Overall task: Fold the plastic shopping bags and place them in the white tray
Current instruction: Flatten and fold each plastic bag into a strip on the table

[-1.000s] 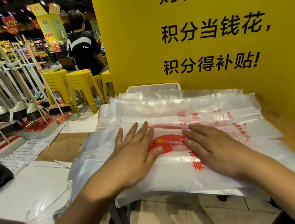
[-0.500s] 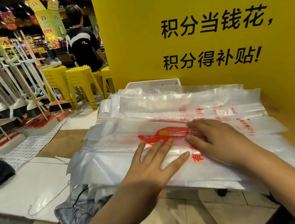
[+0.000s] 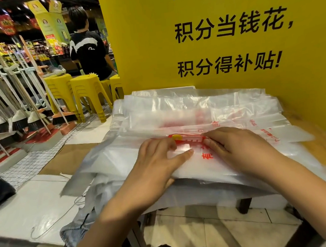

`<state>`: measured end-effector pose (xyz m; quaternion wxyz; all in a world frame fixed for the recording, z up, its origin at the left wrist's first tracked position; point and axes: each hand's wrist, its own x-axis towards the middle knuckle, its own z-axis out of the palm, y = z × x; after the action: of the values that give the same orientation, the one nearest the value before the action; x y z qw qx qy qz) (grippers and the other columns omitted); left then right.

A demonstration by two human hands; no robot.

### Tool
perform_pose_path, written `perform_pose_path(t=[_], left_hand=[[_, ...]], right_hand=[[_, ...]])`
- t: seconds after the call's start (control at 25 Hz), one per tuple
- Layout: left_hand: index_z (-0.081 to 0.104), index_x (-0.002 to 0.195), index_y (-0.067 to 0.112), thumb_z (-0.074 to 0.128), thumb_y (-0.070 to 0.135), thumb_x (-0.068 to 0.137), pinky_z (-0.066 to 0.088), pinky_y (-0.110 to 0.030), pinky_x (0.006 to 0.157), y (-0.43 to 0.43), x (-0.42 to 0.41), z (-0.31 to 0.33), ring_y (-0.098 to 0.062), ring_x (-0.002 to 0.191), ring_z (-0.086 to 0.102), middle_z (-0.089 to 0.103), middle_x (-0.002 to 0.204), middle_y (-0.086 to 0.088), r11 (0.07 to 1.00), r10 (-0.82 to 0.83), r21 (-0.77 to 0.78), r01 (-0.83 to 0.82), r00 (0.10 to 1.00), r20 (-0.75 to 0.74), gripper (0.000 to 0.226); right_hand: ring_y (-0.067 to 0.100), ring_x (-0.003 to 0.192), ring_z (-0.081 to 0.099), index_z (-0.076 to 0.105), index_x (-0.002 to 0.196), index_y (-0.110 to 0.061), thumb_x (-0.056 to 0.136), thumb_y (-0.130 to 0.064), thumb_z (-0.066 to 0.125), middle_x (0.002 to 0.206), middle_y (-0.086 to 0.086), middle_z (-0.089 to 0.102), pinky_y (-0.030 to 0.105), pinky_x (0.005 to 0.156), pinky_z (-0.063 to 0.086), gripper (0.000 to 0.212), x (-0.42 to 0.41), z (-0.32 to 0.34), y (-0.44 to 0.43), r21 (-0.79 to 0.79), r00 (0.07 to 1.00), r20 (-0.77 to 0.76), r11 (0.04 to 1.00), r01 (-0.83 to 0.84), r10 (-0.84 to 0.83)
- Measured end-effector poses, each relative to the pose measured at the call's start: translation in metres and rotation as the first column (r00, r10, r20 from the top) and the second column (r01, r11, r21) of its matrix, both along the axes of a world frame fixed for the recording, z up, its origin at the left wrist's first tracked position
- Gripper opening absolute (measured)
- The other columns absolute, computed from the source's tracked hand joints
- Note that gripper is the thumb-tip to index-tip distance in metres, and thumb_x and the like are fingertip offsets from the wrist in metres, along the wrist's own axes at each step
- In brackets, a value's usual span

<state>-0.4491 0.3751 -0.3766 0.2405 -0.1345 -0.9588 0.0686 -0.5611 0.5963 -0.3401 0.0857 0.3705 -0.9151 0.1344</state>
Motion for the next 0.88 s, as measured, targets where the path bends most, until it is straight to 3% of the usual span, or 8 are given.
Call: perform_pose_path(t=[0.08, 0.16, 0.28, 0.36, 0.48, 0.64, 0.76, 0.88], left_hand=[[0.043, 0.149, 0.032, 0.062, 0.067, 0.081, 0.021, -0.042, 0.108, -0.001, 0.007, -0.005, -0.028, 0.121, 0.046, 0.052, 0.129, -0.005, 0.998, -0.004, -0.059, 0.006, 1.000, 0.025, 0.078], [0.025, 0.157, 0.028, 0.063, 0.080, 0.067, 0.015, -0.049, 0.114, 0.003, 0.018, -0.014, -0.029, 0.135, 0.037, 0.044, 0.148, -0.010, 0.991, 0.076, -0.119, -0.064, 0.992, 0.098, 0.111], [0.009, 0.161, 0.023, 0.089, 0.046, 0.059, 0.018, -0.062, 0.116, 0.018, 0.033, -0.028, -0.035, 0.151, 0.019, 0.017, 0.163, -0.021, 0.981, 0.184, -0.085, -0.174, 0.974, 0.133, 0.131], [0.015, 0.160, 0.022, 0.082, 0.025, 0.069, 0.022, -0.062, 0.117, 0.028, 0.043, -0.030, -0.033, 0.152, 0.019, 0.017, 0.164, -0.020, 0.992, 0.129, -0.023, -0.128, 0.990, 0.065, 0.113], [0.026, 0.157, 0.029, 0.058, 0.043, 0.090, 0.012, -0.050, 0.123, 0.036, 0.052, -0.015, -0.021, 0.153, 0.014, 0.020, 0.164, -0.008, 0.979, -0.009, 0.206, 0.013, 1.000, -0.017, 0.076], [0.027, 0.153, 0.038, 0.019, 0.056, 0.097, -0.009, -0.036, 0.122, 0.011, 0.026, 0.014, -0.008, 0.150, 0.011, 0.028, 0.159, 0.012, 0.940, 0.166, 0.292, -0.179, 0.984, 0.070, 0.059], [0.043, 0.144, 0.040, 0.014, 0.059, 0.092, 0.001, -0.039, 0.121, -0.011, 0.005, 0.013, -0.007, 0.139, 0.035, 0.046, 0.143, 0.018, 0.945, 0.183, 0.228, -0.235, 0.957, 0.226, 0.062], [0.047, 0.141, 0.042, 0.031, 0.043, 0.104, 0.015, -0.033, 0.116, -0.019, 0.001, 0.010, -0.008, 0.132, 0.043, 0.049, 0.140, 0.018, 0.955, 0.139, 0.228, -0.192, 0.963, 0.229, 0.040]], right_hand=[[0.016, 0.116, 0.055, 0.052, 0.137, -0.040, 0.103, -0.053, 0.029, 0.132, -0.015, 0.059, 0.033, 0.092, 0.046, 0.043, 0.005, -0.005, 0.002, 0.020, 1.000, 0.001, 1.000, 0.008, -0.008], [0.017, 0.122, 0.052, 0.048, 0.142, -0.038, 0.103, -0.053, 0.028, 0.138, -0.013, 0.055, 0.034, 0.095, 0.046, 0.047, 0.007, -0.010, 0.003, 0.030, 1.000, 0.008, 0.999, 0.020, -0.020], [0.017, 0.126, 0.049, 0.044, 0.146, -0.036, 0.103, -0.052, 0.029, 0.141, -0.011, 0.052, 0.034, 0.098, 0.044, 0.049, 0.006, -0.016, 0.003, 0.027, 1.000, -0.008, 0.999, 0.024, -0.024], [0.017, 0.128, 0.048, 0.044, 0.146, -0.037, 0.103, -0.051, 0.032, 0.142, -0.012, 0.052, 0.033, 0.100, 0.043, 0.047, 0.009, -0.016, 0.005, 0.018, 1.000, -0.011, 1.000, 0.020, -0.020], [0.016, 0.128, 0.048, 0.047, 0.144, -0.039, 0.101, -0.047, 0.040, 0.142, -0.014, 0.052, 0.034, 0.103, 0.042, 0.044, 0.013, -0.015, 0.011, -0.018, 1.000, -0.008, 1.000, 0.003, -0.003], [0.013, 0.126, 0.050, 0.048, 0.142, -0.040, 0.099, -0.041, 0.047, 0.140, -0.018, 0.054, 0.034, 0.104, 0.042, 0.044, 0.018, -0.010, 0.015, -0.006, 0.998, -0.023, 0.998, -0.060, 0.060], [0.013, 0.123, 0.053, 0.044, 0.143, -0.038, 0.098, -0.041, 0.044, 0.137, -0.016, 0.056, 0.032, 0.100, 0.042, 0.045, 0.020, -0.008, 0.018, 0.055, 0.996, -0.058, 0.996, -0.064, 0.067], [0.014, 0.111, 0.059, 0.051, 0.134, -0.039, 0.099, -0.047, 0.041, 0.128, -0.016, 0.061, 0.031, 0.090, 0.046, 0.038, 0.016, -0.007, 0.024, 0.093, 0.991, -0.103, 0.993, -0.078, 0.087]])
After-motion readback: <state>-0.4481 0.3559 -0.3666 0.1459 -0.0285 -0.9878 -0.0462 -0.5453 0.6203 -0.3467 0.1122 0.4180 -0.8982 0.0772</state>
